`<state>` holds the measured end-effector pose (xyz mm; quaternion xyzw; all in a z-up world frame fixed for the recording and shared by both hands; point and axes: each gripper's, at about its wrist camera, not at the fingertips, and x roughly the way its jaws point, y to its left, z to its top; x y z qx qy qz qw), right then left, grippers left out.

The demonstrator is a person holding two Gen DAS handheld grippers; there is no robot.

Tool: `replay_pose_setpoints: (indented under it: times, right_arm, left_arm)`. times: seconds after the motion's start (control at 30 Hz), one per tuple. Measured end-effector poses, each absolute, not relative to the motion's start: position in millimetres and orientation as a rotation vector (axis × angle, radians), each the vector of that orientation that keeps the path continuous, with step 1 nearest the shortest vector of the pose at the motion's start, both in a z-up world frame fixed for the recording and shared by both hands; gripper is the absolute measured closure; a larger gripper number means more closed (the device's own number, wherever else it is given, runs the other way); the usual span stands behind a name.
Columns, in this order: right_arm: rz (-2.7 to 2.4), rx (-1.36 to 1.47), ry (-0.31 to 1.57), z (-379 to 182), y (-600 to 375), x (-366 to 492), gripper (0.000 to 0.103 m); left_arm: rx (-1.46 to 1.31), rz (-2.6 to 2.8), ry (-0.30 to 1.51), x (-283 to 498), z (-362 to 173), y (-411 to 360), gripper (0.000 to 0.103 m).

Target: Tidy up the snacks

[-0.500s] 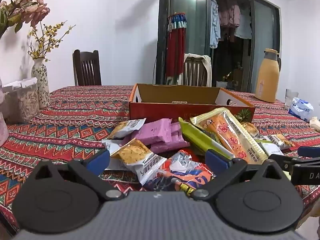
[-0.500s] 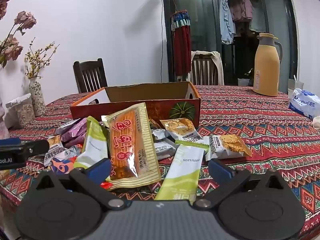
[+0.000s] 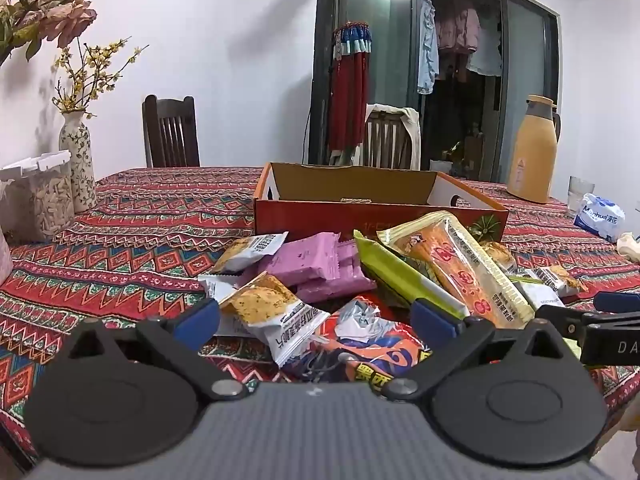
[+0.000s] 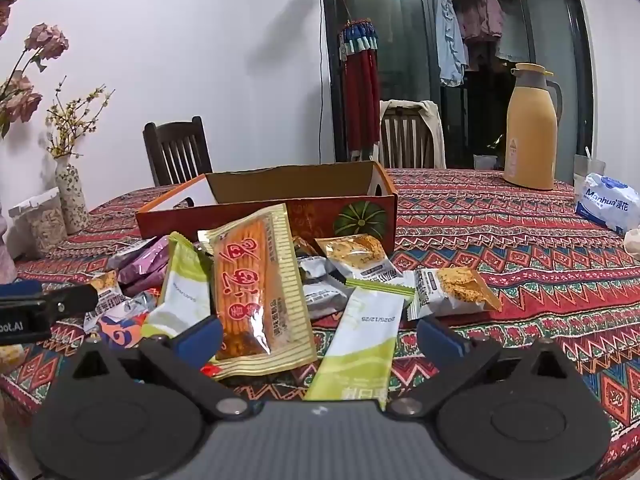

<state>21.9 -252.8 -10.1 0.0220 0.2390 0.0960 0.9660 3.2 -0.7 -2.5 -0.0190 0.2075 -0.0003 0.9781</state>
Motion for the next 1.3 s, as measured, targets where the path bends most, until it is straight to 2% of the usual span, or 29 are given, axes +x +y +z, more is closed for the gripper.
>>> replay_pose_setpoints:
  times: [1.3]
  right_arm:
    - [0.189,0.048,0.492,-11.7,-251.8,21.6,0.0]
  left_arm:
    - [-0.047,-0.005,0.421,1.5,-3.4,0.3,0.0]
